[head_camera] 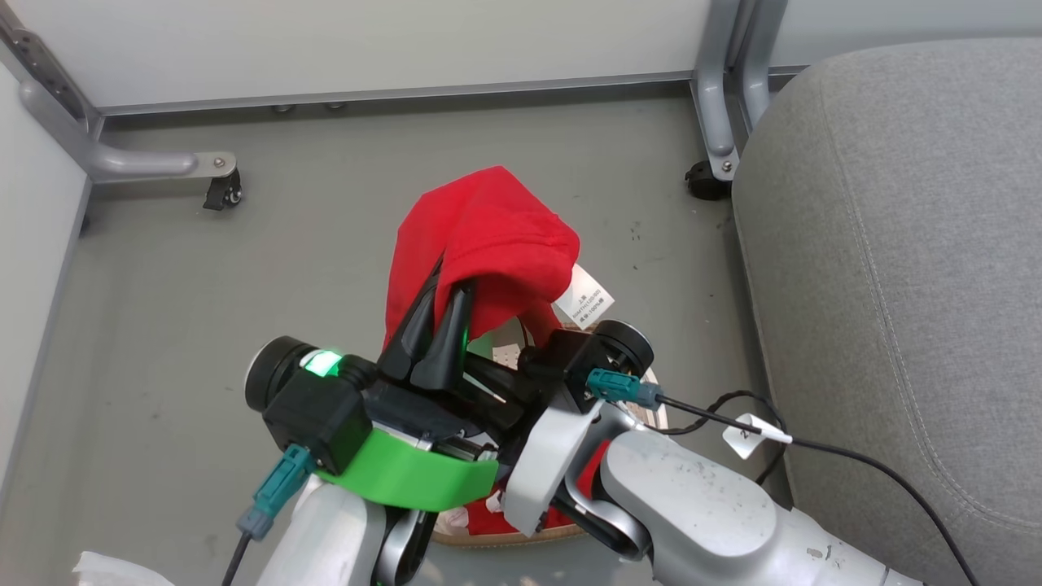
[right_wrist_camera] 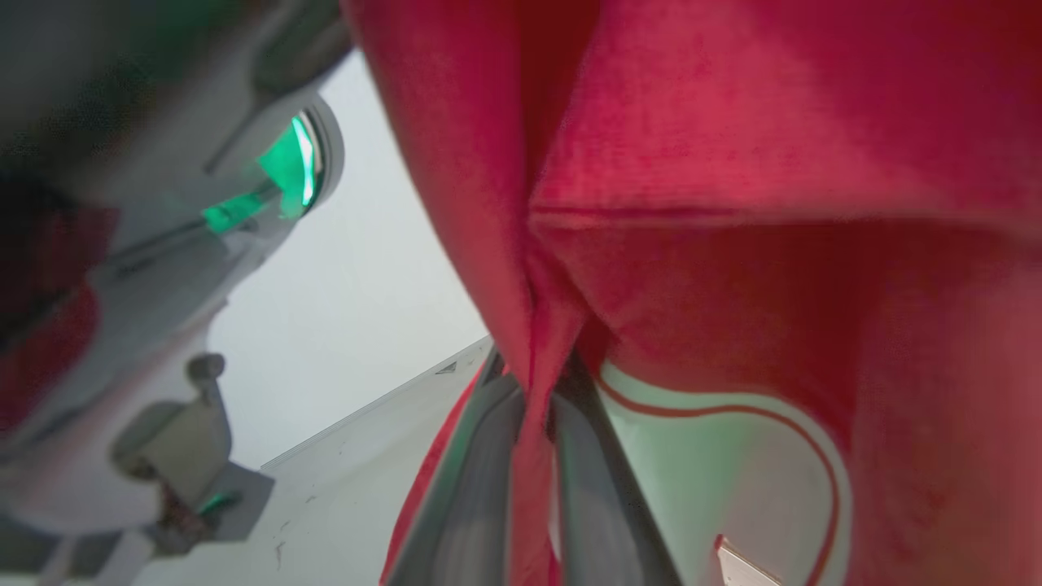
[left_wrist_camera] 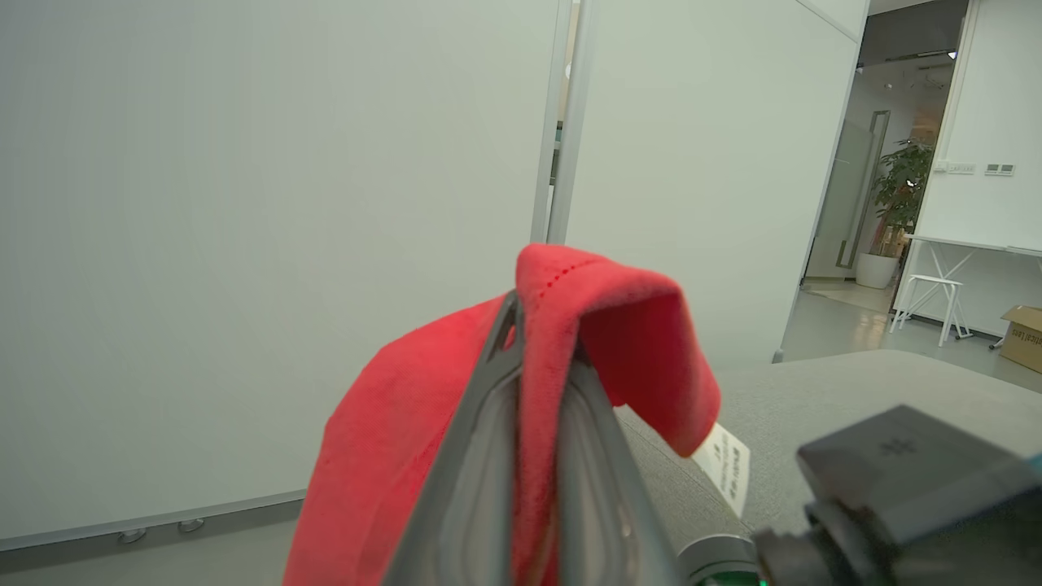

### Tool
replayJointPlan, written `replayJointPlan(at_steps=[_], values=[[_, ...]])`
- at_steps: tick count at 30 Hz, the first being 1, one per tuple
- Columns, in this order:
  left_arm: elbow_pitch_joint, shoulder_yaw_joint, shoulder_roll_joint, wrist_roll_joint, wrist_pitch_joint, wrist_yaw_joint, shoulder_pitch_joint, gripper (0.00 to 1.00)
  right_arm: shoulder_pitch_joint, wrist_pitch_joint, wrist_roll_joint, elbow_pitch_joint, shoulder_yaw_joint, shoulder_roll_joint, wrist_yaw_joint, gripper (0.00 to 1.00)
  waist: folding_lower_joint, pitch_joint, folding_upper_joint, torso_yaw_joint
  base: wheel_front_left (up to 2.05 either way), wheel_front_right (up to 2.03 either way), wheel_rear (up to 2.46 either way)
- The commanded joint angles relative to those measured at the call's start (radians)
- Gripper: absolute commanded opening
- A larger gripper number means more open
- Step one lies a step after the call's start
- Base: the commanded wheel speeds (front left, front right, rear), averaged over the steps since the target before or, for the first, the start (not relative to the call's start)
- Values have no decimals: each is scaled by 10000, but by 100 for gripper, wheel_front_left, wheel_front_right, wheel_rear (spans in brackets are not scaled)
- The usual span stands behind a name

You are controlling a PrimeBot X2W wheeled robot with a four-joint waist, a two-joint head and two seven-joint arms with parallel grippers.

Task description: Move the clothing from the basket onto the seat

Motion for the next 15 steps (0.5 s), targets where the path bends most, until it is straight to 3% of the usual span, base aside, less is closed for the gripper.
replayJointPlan(at_steps=[1,3,4,15], values=[[30,-4,14,-15,-4,-4,-168,0,-111,-96,29,36,26,3,1,0,0,8,0,-3,0,0,0],[67,-17,14,-30,-5,7,-194,60,-176,-133,-21,68,-2,3,1,0,0,14,0,6,0,0,0],[62,-10,14,19,-4,50,-218,100,-217,-136,-73,108,-44,2,1,0,0,22,0,14,0,0,0],[410,-228,470,401,136,-7,478,100,-305,-284,-418,556,-418,-26,1,0,0,-82,0,71,0,0,0]])
